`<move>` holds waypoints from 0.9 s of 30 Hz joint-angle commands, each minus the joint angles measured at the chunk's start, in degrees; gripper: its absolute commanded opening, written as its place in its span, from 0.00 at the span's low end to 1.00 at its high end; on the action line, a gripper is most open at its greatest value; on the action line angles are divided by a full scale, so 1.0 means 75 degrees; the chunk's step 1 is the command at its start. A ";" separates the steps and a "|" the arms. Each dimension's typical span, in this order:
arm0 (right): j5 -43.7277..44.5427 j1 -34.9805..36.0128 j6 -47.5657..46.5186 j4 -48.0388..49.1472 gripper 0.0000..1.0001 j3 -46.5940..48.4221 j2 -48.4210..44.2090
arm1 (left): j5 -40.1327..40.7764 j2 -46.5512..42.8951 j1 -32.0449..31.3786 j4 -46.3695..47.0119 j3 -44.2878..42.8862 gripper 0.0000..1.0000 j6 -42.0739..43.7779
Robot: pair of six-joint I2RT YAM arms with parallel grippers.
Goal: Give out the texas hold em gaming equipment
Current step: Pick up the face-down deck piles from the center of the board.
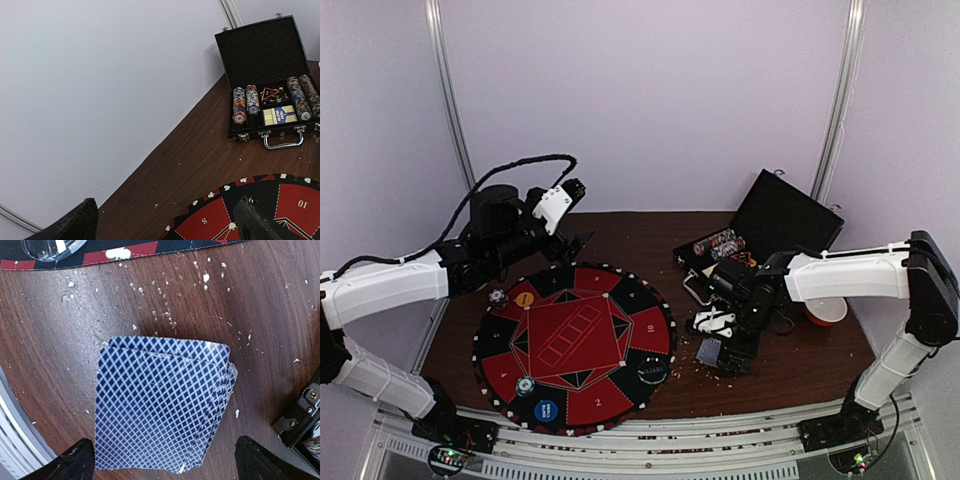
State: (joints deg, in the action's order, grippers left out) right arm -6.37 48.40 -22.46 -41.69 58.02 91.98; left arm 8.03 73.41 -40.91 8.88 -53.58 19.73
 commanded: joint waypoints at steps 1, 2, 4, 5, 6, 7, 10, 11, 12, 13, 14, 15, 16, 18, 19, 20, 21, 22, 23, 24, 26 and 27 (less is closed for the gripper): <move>0.0344 0.0039 0.0066 0.0065 1.00 -0.0074 0.0107 | -0.0134 0.0048 0.0050 0.0175 0.0033 0.98 0.0075; 0.0357 0.0036 0.0059 0.0075 1.00 -0.0066 0.0120 | -0.0139 0.0045 0.0051 0.0169 0.0037 0.98 0.0072; 0.0380 0.0015 0.0063 0.0075 1.00 -0.0055 0.0161 | -0.0149 0.0040 0.0050 0.0163 0.0032 0.98 0.0077; 0.0365 0.0000 0.0075 0.0069 1.00 -0.0058 0.0183 | -0.0162 0.0041 0.0047 0.0163 0.0031 0.98 0.0077; 0.0333 -0.0012 0.0076 0.0071 1.00 -0.0069 0.0197 | -0.0166 0.0033 0.0048 0.0163 0.0031 0.98 0.0077; 0.0313 -0.0025 0.0076 0.0076 1.00 -0.0081 0.0216 | -0.0179 0.0034 0.0047 0.0163 0.0038 0.98 0.0077; 0.0306 -0.0063 0.0076 0.0086 1.00 -0.0124 0.0271 | -0.0209 0.0018 0.0043 0.0163 0.0049 0.98 0.0077; 0.0269 -0.0069 0.0085 0.0073 1.00 -0.0119 0.0289 | -0.0213 0.0012 0.0049 0.0163 0.0043 0.98 0.0071; 0.0192 -0.0077 0.0088 0.0060 1.00 -0.0109 0.0305 | -0.0215 0.0004 0.0044 0.0163 0.0047 0.98 0.0070; 0.0098 -0.0073 0.0098 0.0046 1.00 -0.0091 0.0334 | -0.0224 -0.0002 0.0043 0.0163 0.0048 0.98 0.0076; 0.0013 -0.0069 0.0108 0.0024 1.00 -0.0082 0.0358 | -0.0228 0.0001 0.0051 0.0166 0.0043 0.98 0.0077; -0.0064 -0.0077 0.0111 0.0017 1.00 -0.0064 0.0390 | -0.0238 -0.0008 0.0052 0.0163 0.0055 0.98 0.0086; -0.0097 -0.0072 0.0106 0.0012 1.00 -0.0060 0.0444 | -0.0248 -0.0011 0.0047 0.0163 0.0058 0.98 0.0088; -0.0033 -0.0078 0.0122 0.0052 1.00 -0.0061 0.0529 | -0.0243 -0.0008 0.0044 0.0154 0.0063 0.98 0.0100; -0.0009 -0.0073 0.0174 0.0072 1.00 -0.0046 0.0573 | -0.0245 -0.0010 0.0043 0.0152 0.0061 0.98 0.0099; -0.0006 -0.0075 0.0192 0.0079 1.00 -0.0029 0.0622 | -0.0240 -0.0014 0.0051 0.0154 0.0055 0.98 0.0099; -0.0031 -0.0077 0.0188 0.0079 1.00 -0.0021 0.0683 | -0.0242 -0.0011 0.0049 0.0152 0.0063 0.98 0.0106; -0.0059 -0.0071 0.0181 0.0056 1.00 -0.0005 0.0708 | -0.0239 -0.0012 0.0051 0.0151 0.0059 0.98 0.0111; -0.0074 -0.0078 0.0182 0.0044 1.00 -0.0008 0.0718 | -0.0239 -0.0008 0.0043 0.0151 0.0073 0.98 0.0106; -0.0067 -0.0074 0.0163 0.0018 0.99 -0.0018 0.0730 | -0.0239 -0.0010 0.0045 0.0162 0.0067 0.98 0.0107; 0.0059 -0.0074 0.0121 -0.0033 0.97 -0.0071 0.0723 | -0.0248 -0.0018 0.0045 0.0163 0.0066 0.98 0.0119; 0.0153 -0.0076 0.0094 -0.0027 0.96 -0.0125 0.0720 | -0.0256 -0.0016 0.0045 0.0172 0.0068 0.98 0.0123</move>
State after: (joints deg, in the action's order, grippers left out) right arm -6.26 48.07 -22.04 -40.49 57.74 97.03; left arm 6.98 73.41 -40.91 8.84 -53.56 19.88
